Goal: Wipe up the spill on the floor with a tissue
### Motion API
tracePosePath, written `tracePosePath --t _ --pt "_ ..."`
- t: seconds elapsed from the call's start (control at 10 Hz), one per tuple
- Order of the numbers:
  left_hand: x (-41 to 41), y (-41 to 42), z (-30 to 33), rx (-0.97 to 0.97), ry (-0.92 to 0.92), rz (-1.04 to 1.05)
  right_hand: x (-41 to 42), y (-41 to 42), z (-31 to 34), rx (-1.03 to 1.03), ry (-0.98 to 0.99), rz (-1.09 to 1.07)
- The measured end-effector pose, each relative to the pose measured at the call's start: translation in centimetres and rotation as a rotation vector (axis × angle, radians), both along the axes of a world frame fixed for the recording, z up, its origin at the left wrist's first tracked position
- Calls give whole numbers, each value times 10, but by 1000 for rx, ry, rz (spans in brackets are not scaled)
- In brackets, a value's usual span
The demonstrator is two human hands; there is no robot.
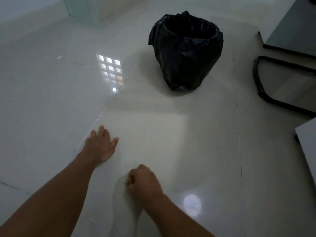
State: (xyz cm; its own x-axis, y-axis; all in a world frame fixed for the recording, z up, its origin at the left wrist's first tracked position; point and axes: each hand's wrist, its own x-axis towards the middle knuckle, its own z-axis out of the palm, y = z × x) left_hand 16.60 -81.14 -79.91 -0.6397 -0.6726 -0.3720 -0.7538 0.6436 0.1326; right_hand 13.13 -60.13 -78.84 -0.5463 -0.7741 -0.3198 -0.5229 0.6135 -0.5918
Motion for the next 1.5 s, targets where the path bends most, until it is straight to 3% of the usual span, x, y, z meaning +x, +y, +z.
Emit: tracePosePath --t 0.1,0.3,0.4,0.6,0.7,0.9,1.0,1.2,1.3,1.5 --pt "-1 -1 -1 -26 13 -6 8 -7 5 -29 -121 41" --pt "-16 0 14 20 234 -64 -71 -5 19 -174 -58 -449" --pt "-38 5 22 34 272 -134 -104 -7 25 -180 -87 -578" --pt "-92 -10 72 -12 296 -160 -154 -20 71 -91 -107 -536" --pt "-124 -25 124 -36 361 -260 -185 -31 126 -70 -95 -453" --pt "-187 -60 228 -45 630 -406 -260 -82 249 19 -67 -492" --pt "-239 -77 251 -55 734 -424 -300 -103 275 -93 97 -526" --pt "-342 -81 252 -58 760 -518 -364 -117 275 -229 175 -686" --pt "-383 -91 250 -51 730 -521 -400 -130 264 -327 80 -774" --pt "-409 -105 221 -13 481 -516 -430 -127 247 -545 18 -869"
